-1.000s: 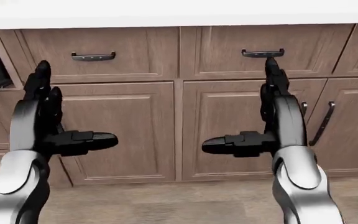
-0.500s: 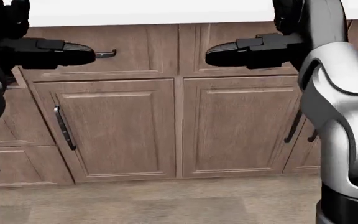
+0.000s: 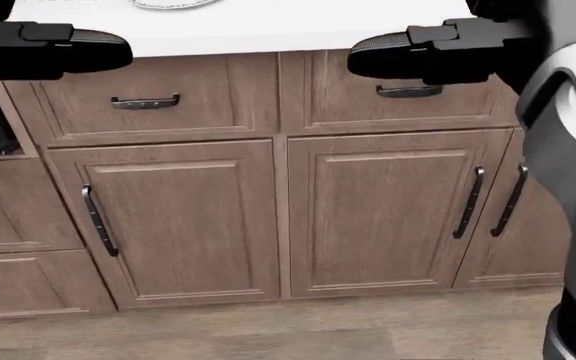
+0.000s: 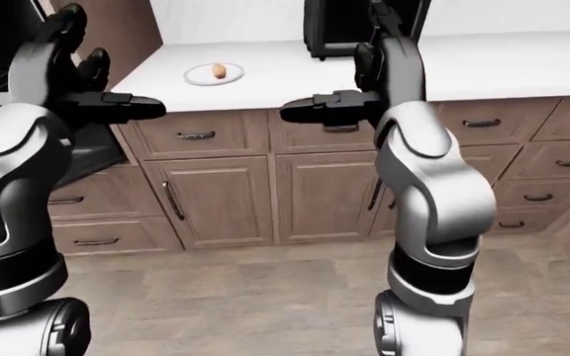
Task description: Place the sweet potato on the rack of the oven.
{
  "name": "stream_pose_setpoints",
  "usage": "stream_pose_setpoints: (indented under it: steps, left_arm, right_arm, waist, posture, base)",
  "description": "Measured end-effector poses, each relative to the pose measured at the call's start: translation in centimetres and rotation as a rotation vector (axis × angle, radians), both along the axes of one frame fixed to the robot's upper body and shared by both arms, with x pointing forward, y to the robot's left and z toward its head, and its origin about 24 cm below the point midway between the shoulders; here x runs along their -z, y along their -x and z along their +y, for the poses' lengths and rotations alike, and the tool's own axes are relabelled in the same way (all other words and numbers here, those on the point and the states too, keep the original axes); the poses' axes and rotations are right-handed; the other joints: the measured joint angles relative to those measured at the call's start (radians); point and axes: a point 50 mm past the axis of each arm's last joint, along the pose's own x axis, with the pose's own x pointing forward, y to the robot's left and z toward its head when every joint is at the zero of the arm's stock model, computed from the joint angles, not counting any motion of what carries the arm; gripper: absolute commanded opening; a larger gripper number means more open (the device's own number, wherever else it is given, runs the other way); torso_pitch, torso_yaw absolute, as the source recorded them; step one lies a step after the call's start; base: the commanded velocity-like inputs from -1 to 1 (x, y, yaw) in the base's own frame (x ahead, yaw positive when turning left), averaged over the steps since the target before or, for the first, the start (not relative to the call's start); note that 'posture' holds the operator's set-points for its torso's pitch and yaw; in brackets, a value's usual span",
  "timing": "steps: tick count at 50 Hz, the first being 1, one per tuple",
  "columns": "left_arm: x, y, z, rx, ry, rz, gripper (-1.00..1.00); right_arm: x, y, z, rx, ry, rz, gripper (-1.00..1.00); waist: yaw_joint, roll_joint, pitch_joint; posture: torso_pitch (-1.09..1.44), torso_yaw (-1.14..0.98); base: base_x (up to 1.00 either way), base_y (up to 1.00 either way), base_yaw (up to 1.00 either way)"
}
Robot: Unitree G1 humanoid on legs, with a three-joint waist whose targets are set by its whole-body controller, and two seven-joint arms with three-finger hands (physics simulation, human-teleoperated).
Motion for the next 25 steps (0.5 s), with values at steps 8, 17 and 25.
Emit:
stream_pose_setpoints:
  steps: [8,17,25]
  left_arm:
    - [0.5,-0.1,0.9,-0.022,0.013,0.024,1.0]
    - [-0.3,0.4,0.4,-0.007,0.01,-0.015,1.0]
    - [0.0,0.2,0.1,0.016,0.007,0.017,1.0]
  right_arm:
    - [0.5,-0.2,0.8,-0.033,0.011,0.029,1.0]
    - [-0.4,0.3,0.3,-0.013,0.005,-0.015,1.0]
    - [-0.2,0.2,0.1,0.001,0.005,0.0,1.0]
  waist:
    - [0.012,0.019,0.006]
    - [0.009,-0.05,0.002]
    - [-0.001,-0.009,0.013]
  posture:
    - [0.0,0.0]
    - [0.0,0.0]
    - [0.0,0.0]
  base:
    - [0.19,0.0,0.0]
    - [0.22,0.0,0.0]
    - [0.23,0.0,0.0]
